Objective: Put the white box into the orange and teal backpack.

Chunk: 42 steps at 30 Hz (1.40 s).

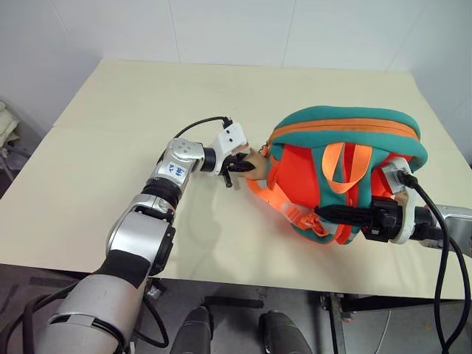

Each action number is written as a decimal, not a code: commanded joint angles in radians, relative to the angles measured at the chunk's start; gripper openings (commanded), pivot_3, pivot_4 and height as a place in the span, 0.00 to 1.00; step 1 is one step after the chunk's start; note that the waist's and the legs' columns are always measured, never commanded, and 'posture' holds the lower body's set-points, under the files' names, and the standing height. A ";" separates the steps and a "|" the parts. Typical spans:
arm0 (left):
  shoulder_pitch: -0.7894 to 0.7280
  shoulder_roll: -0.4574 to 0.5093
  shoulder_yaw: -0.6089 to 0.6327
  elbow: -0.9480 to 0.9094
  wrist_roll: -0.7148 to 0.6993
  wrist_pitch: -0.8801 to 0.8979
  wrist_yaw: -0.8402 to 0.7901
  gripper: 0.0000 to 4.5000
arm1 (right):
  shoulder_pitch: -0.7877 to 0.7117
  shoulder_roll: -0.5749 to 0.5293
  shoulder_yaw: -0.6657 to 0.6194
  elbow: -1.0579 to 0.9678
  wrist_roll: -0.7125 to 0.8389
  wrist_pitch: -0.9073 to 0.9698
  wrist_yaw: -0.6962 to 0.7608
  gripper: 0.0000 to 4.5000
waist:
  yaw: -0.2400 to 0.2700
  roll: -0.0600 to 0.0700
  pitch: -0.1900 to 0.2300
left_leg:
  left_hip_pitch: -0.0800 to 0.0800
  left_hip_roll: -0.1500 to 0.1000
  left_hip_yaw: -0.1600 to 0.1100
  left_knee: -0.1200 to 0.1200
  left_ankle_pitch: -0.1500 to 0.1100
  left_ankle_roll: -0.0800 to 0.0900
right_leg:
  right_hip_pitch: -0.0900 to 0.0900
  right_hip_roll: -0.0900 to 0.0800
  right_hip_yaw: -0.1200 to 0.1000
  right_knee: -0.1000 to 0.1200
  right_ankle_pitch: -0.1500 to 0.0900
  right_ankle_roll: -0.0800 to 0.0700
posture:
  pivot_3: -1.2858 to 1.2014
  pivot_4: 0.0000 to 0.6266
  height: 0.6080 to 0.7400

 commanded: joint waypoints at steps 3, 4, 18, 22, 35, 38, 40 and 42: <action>0.036 0.020 -0.015 -0.099 0.001 0.028 -0.078 0.10 | -0.003 0.004 -0.030 -0.020 0.020 -0.007 0.009 0.00 | 0.000 0.000 0.000 | 0.000 0.000 0.000 0.000 0.000 0.000 | 0.000 0.000 0.000 -0.001 0.000 0.000 | 0.52 0.24 1.00; 0.043 0.025 -0.015 -0.118 -0.002 0.035 -0.090 0.10 | -0.005 0.003 -0.031 -0.020 0.022 -0.006 0.009 0.00 | 0.000 0.000 0.000 | 0.000 0.000 0.000 0.000 0.000 0.000 | 0.000 0.000 0.000 -0.001 0.000 0.000 | 0.52 0.24 1.00; 0.407 0.309 0.150 -0.965 -0.390 0.340 -0.387 0.76 | 0.035 0.000 -0.112 -0.173 -0.208 -0.323 -0.009 0.68 | -0.025 0.001 0.000 | 0.000 0.001 0.000 -0.003 0.001 -0.001 | 0.000 0.000 0.000 -0.003 0.000 0.000 | 0.52 0.24 1.00; 0.536 0.357 0.169 -1.093 -0.452 0.417 -0.381 1.00 | 0.120 -0.029 -0.175 -0.178 -0.292 -0.421 0.044 0.98 | -0.025 0.001 0.000 | 0.001 0.002 0.000 -0.002 0.001 -0.001 | 0.001 0.000 0.000 -0.003 0.001 -0.001 | 0.52 0.24 1.00; 0.805 0.448 0.269 -1.256 -0.519 0.394 -0.296 1.00 | 0.371 -0.100 -0.353 0.021 -0.506 -0.729 0.305 0.99 | -0.030 0.001 0.000 | 0.018 0.004 0.004 -0.006 0.000 0.000 | 0.019 0.000 0.001 -0.013 0.001 -0.005 | 0.52 0.24 1.00; 0.832 0.459 0.268 -1.273 -0.525 0.370 -0.308 1.00 | 0.335 -0.107 -0.316 0.053 -0.540 -0.787 0.334 0.99 | -0.029 0.001 0.000 | 0.018 0.005 0.005 -0.006 0.000 0.000 | 0.019 0.001 0.001 -0.013 0.002 -0.005 | 0.52 0.24 1.00; 0.851 0.462 0.266 -1.287 -0.520 0.340 -0.310 1.00 | 0.309 -0.112 -0.291 0.075 -0.552 -0.803 0.352 0.99 | -0.028 0.001 0.000 | 0.018 0.006 0.005 -0.006 0.000 0.000 | 0.018 0.001 0.001 -0.013 0.002 -0.005 | 0.52 0.24 1.00; 0.849 0.459 0.271 -1.304 -0.533 0.354 -0.288 1.00 | 0.304 -0.125 -0.273 0.083 -0.549 -0.786 0.375 0.99 | -0.027 0.001 0.000 | 0.018 0.005 0.006 -0.006 0.000 0.000 | 0.018 0.000 0.002 -0.013 0.002 -0.005 | 0.52 0.24 1.00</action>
